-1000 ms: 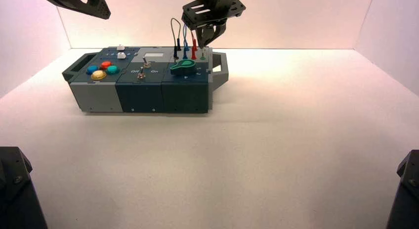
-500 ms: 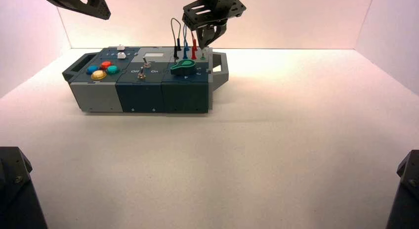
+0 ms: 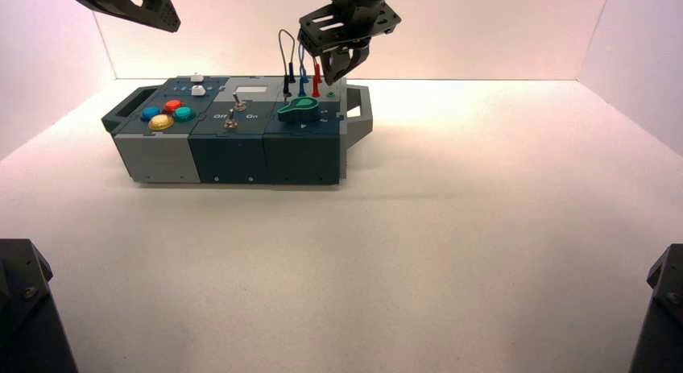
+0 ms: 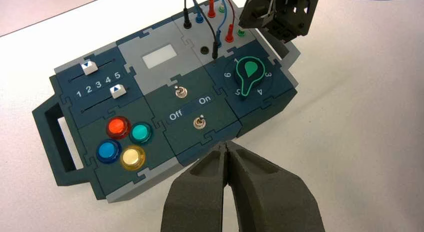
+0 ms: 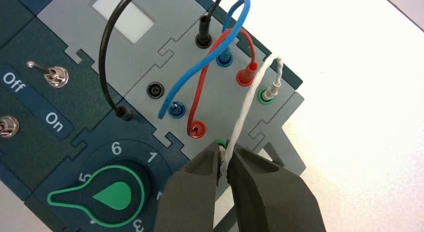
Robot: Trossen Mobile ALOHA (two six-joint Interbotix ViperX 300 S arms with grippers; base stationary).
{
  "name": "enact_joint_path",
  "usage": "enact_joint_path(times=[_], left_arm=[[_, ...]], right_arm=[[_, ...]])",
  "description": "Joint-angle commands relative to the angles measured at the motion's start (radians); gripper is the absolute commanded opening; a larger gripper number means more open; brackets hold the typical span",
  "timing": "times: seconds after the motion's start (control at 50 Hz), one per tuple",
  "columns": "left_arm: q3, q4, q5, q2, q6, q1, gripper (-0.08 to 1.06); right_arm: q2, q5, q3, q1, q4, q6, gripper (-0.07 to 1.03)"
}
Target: Insert the white wire.
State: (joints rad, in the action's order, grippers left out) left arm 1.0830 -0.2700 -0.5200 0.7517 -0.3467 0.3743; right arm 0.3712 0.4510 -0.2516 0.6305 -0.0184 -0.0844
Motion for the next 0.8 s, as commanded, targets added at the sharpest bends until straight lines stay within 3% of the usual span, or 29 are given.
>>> enact_joint_path(times=[0.02,0.52,0.56,0.58,0.66,0.8], left_arm=[[-0.014,0.002,0.008,-0.002,-0.005,0.006,-0.03],[-0.012,0.002,0.008,-0.002,-0.005,0.006,-0.03],[-0.012,0.002,0.008,-0.002,-0.005,0.006,-0.03],[-0.012,0.002,0.008,-0.002,-0.005,0.006,-0.03],[-0.012,0.002,0.006,-0.002,-0.005,0.006,-0.03],[-0.011,0.003,0.006,-0.002,-0.003,0.005,-0.03]], right_arm=[[0.002,0.005,-0.003,-0.005,0.005,0.002,-0.02],[0.015,0.015,-0.028,-0.002,0.005,0.002,-0.02],[0.009,0.026,-0.025,-0.002,0.003,0.002,0.02],[0.002,0.044,-0.018,-0.002,0.002,0.002,0.14],[-0.014,0.074,-0.009,-0.002,0.000,0.002,0.35],[-0.048,0.115,-0.003,-0.002,-0.006,0.002,0.37]])
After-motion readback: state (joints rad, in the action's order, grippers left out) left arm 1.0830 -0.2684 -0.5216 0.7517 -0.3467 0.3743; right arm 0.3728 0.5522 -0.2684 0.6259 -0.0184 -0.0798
